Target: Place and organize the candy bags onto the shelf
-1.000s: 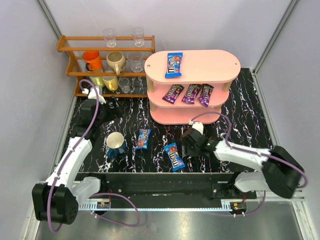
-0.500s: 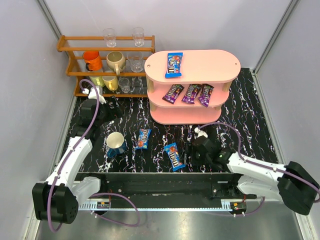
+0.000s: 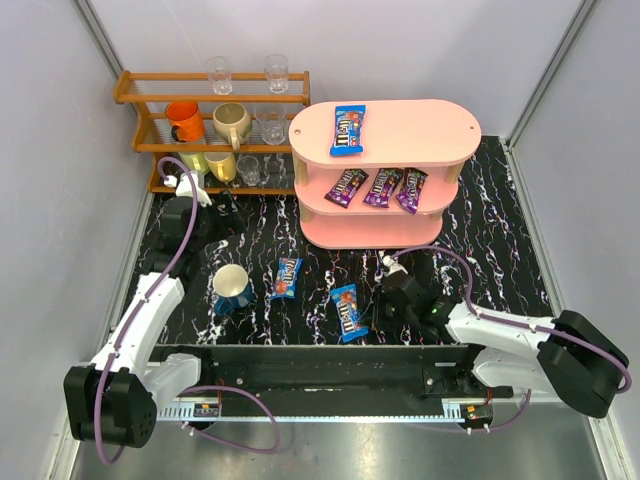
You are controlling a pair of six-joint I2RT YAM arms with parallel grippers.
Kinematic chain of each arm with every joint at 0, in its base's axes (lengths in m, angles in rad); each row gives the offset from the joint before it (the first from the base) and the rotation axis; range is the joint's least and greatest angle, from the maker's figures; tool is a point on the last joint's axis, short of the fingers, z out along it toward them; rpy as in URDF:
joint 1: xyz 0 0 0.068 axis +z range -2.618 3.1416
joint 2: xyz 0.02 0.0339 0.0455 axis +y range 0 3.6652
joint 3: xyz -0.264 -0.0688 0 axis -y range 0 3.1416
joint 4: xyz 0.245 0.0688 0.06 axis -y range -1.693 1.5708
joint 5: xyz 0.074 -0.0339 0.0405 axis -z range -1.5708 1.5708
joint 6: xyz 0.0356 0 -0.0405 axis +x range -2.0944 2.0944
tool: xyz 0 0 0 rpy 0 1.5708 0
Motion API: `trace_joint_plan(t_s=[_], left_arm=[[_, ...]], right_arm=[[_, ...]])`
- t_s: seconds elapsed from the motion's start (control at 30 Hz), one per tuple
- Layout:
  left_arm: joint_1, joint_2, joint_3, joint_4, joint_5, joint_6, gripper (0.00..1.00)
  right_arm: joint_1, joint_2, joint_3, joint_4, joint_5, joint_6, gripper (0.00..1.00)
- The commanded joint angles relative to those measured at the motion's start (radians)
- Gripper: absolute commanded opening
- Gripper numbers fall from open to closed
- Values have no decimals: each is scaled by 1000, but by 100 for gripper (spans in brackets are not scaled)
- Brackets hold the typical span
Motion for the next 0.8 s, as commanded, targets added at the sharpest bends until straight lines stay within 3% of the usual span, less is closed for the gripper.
trace_joint_plan(t_s=[0.0, 0.17, 0.33, 0.6, 0.77], left_arm=[[6, 0, 44, 31, -4, 11, 99], [6, 0, 44, 31, -4, 9, 99], [6, 2, 46, 31, -2, 9, 99], [6, -1, 47, 27, -5, 12, 99], [5, -11, 44, 24, -17, 15, 99]], right_arm=[[-4, -20, 11, 20, -16, -1, 0], [-2, -121, 110, -113, 33, -123, 0], [-2, -196, 329, -257, 45, -335, 0], [-2, -218, 696, -340, 76, -571, 0], [-2, -146, 929, -376, 207, -696, 0]])
